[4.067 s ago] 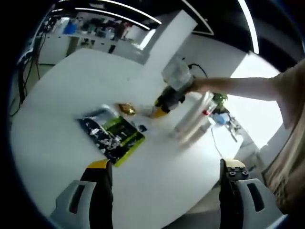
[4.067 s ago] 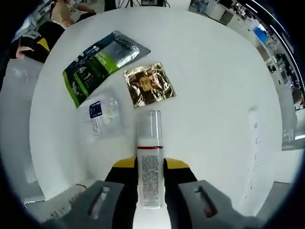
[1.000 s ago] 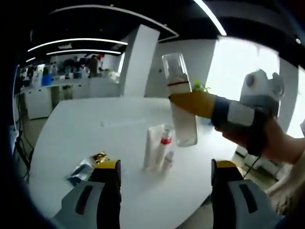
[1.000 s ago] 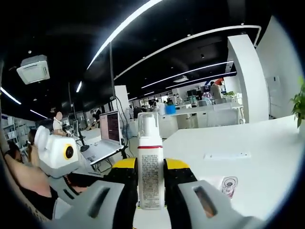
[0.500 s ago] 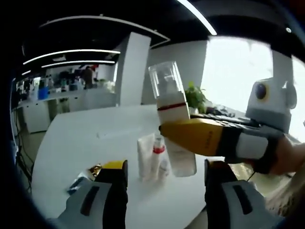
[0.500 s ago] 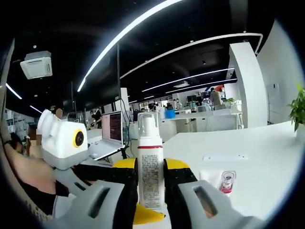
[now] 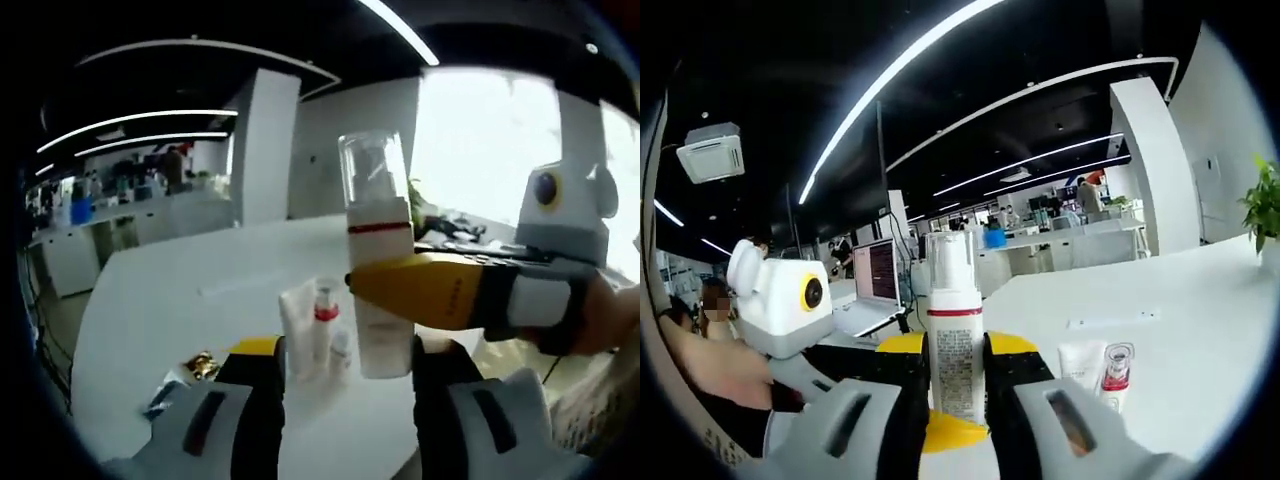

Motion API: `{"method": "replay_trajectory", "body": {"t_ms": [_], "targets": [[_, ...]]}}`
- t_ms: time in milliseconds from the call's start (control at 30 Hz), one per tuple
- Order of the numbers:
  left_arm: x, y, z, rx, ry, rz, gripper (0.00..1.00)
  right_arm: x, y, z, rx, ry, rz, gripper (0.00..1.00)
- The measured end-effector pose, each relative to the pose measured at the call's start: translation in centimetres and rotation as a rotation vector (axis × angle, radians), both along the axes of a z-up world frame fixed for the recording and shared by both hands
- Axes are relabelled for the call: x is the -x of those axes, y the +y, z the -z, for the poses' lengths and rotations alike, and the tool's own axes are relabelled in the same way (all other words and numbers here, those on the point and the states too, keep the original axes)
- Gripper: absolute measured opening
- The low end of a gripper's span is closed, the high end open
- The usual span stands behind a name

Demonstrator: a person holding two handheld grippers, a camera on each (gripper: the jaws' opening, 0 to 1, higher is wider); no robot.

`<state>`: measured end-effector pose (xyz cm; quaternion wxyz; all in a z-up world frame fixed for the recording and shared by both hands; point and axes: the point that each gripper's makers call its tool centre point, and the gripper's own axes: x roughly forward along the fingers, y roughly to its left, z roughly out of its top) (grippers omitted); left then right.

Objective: Arrange the skincare products in the storage area until every visible bottle or jar stands upright without overlapping.

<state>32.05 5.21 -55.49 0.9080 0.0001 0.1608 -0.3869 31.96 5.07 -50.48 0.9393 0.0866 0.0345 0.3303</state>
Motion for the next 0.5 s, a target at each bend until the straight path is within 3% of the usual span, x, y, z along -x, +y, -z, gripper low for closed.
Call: {"method": "replay_trajectory", "body": {"t_ms": [200, 433, 500], "targets": [[0.0, 0.1, 0.0, -0.044, -0.024, 0.018, 0.42, 0.0, -0.1, 0.2, -0.022, 0.021, 0.001, 0.2], [0.7, -0.9, -0.1, -0.106, -0.08, 0.094, 0.19, -0.1, 0.6, 0.4, -0.024, 0.03, -0.011, 0.2], [0.6, -0.8, -0.1, -0.112, -0.084, 0.087, 0.19, -0.1, 0.5, 0.4, -0.025, 0.031, -0.013, 0.2]]}}
